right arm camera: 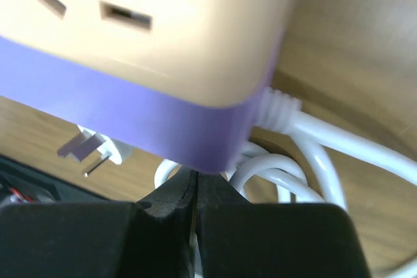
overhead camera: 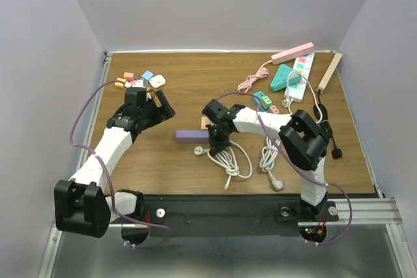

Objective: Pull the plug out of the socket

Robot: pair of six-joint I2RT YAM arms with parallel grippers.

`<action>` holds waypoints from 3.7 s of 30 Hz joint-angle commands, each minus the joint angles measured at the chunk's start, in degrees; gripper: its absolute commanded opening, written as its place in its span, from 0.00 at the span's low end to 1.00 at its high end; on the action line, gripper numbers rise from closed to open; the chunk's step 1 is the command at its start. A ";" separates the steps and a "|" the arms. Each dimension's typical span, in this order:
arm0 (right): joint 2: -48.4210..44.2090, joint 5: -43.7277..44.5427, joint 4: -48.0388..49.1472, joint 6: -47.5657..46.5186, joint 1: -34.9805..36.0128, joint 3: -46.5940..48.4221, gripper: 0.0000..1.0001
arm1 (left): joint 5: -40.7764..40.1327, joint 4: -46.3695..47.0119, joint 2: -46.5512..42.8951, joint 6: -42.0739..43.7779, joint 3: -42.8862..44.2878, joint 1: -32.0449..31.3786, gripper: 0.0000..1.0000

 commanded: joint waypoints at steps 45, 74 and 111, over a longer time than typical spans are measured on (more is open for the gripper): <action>8.09 8.55 -3.54 8.04 -4.65 31.66 0.68 | 11.71 20.07 30.94 4.55 7.89 -5.29 0.00; 16.79 12.68 -6.27 5.24 -1.67 27.62 0.64 | 16.02 32.03 9.92 -11.72 -15.16 -10.48 0.00; -4.38 -11.21 -2.32 -8.12 -2.89 21.12 0.00 | 22.95 22.88 -8.18 -9.08 -8.47 0.06 0.99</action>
